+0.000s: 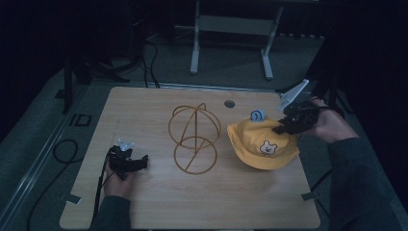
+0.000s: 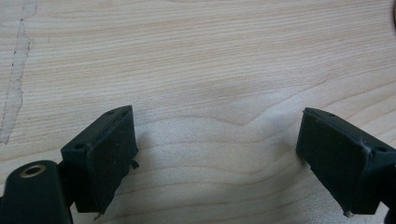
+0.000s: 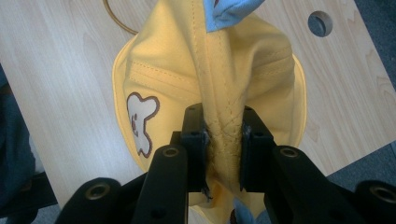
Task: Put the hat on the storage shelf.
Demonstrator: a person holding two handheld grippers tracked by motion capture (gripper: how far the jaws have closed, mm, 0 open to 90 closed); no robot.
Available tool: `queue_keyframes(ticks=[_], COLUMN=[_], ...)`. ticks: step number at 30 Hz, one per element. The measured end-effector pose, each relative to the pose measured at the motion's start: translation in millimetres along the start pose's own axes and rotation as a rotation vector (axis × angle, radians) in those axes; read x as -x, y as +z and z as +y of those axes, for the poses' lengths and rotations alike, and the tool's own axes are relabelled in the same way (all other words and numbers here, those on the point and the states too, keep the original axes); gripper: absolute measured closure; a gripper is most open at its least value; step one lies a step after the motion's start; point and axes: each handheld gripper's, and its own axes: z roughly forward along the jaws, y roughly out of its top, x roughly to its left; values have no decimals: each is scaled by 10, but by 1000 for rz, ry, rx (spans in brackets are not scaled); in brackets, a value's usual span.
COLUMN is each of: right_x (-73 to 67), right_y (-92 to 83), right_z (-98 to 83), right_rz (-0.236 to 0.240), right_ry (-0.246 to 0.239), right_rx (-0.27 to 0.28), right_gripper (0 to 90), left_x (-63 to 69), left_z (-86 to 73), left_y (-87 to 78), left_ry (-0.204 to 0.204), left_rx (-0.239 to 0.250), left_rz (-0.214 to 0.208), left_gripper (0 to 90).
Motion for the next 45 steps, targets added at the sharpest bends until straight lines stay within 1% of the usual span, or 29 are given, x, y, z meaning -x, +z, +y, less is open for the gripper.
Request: queue_keyframes(ticks=[8, 13, 19, 22, 32, 39, 45], right_x=[50, 77, 110, 118, 147, 159, 183], right_y=[-25, -42, -56, -59, -106, -124, -151], right_z=[3, -12, -35, -39, -5, 16, 12], right_rz=[3, 1, 2, 6, -1, 6, 13], right_ry=[13, 23, 38, 38, 50, 51, 56], right_rx=[28, 27, 40, 49, 74, 87, 109], right_gripper=[763, 765, 766, 766, 765, 765, 765], left_x=[0, 0, -1, -1, 0, 0, 0], left_z=[0, 0, 0, 0, 0, 0, 0], left_y=[0, 0, -1, 0, 0, 0, -1], left_ry=[0, 0, 1, 1, 0, 0, 0], left_rx=[0, -1, -1, -1, -1, -1, -1], left_rz=[0, 0, 0, 0, 0, 0, 0], left_gripper=[121, 121, 121, 121, 120, 121, 121])
